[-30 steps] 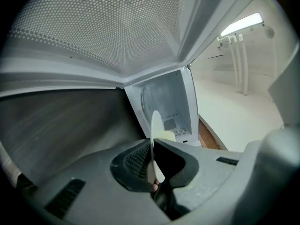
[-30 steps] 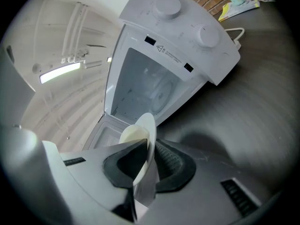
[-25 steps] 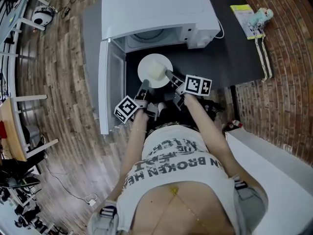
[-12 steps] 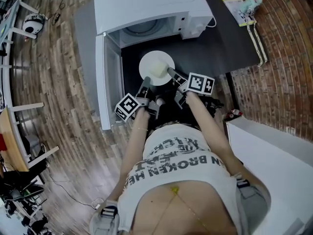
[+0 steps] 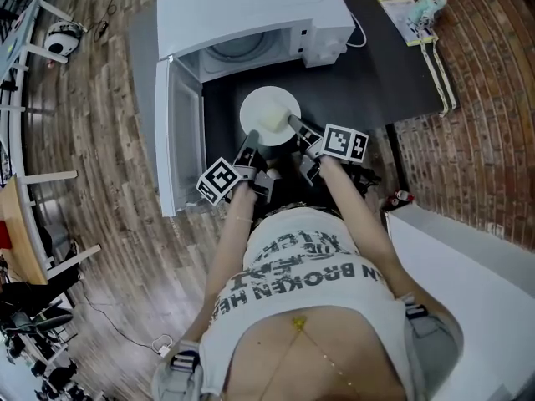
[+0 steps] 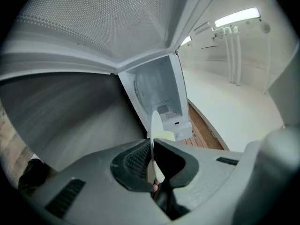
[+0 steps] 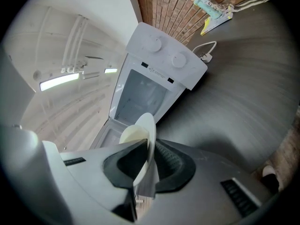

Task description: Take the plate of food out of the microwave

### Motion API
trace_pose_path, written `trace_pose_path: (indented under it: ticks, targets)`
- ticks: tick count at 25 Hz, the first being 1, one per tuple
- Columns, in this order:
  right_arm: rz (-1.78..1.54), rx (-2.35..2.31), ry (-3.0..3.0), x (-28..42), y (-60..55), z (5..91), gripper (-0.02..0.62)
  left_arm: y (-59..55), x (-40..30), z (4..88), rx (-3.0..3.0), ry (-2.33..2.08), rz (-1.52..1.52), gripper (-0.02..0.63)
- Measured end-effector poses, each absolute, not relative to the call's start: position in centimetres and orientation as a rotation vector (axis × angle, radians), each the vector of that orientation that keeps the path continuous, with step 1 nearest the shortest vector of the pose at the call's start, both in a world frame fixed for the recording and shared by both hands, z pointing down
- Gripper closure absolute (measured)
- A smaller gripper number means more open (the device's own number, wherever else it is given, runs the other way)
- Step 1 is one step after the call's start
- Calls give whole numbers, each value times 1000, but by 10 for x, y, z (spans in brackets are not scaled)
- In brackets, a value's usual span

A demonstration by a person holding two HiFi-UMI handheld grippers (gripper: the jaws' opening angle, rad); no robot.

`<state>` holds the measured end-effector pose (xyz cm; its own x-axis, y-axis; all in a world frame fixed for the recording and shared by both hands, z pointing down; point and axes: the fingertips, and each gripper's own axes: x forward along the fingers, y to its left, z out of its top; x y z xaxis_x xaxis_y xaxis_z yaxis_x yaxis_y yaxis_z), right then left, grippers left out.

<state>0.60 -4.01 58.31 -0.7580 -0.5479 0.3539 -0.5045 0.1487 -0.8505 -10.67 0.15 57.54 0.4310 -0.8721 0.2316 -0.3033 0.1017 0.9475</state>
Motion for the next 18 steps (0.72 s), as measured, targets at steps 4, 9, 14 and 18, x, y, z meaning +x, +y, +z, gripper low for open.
trace_pose_path:
  ticks: [4,9,14,18]
  targets:
    - [-1720,-1048,2369,23,-41,578,549,4,-89,571,1448,-1137,-598,581]
    - [-1735,-1000,2401,41,-37,576,549,12,-69,567,1430,-1173,-625,581]
    - [-1743,-950,2437,54,-31,573,549,22,-55,564,1412,-1213,-651,581]
    - [-1754,-902,2460,62,-25,571,549,31,-45,561,1403,-1244,-666,581]
